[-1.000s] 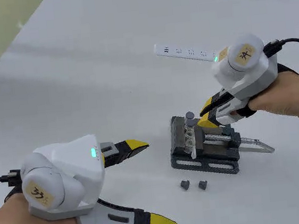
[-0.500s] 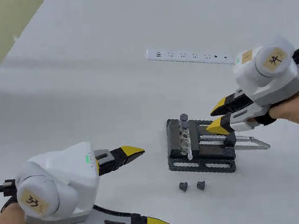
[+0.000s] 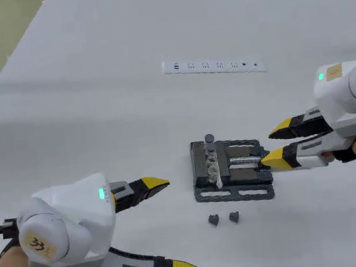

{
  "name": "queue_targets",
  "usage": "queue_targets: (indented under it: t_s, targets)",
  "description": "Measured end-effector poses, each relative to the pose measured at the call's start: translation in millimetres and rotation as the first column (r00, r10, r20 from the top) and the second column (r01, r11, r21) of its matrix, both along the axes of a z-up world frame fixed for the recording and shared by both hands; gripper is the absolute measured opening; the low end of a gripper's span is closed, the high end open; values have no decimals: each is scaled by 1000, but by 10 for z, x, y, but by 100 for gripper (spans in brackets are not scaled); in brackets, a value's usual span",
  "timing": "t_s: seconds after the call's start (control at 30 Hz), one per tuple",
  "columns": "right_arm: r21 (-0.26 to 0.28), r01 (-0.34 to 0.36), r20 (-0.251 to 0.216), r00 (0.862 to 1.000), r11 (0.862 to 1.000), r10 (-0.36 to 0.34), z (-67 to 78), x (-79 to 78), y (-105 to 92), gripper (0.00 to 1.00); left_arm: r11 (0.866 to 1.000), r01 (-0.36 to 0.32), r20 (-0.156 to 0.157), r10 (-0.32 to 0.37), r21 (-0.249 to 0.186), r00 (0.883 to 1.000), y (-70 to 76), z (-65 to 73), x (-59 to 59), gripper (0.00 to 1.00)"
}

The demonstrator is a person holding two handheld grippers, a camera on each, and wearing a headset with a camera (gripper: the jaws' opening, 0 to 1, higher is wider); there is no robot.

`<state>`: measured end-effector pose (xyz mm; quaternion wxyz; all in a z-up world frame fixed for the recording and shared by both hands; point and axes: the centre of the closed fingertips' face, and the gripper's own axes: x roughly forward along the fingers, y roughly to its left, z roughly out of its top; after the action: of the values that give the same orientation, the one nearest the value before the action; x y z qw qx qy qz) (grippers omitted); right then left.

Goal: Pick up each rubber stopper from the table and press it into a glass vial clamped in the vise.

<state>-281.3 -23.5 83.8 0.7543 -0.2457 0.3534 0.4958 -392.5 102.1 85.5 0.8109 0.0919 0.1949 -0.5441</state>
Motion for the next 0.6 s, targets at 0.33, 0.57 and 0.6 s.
queue_targets:
  t_s: [0.33, 0.57, 0.6]
  targets:
    - [72, 74, -4, 997, 995, -74, -21, -217, -273, 36, 999, 40, 1, -40, 34, 999, -41, -44, 10, 74]
    - [132, 61, 10, 998, 989, -62, 6, -436, -314, 48, 996, 66, -1, -66, 64, 998, -64, -96, 13, 73]
    - [137, 59, 8, 998, 989, -61, 1, -477, -334, 50, 995, 70, 2, -70, 71, 998, -64, -104, 15, 72]
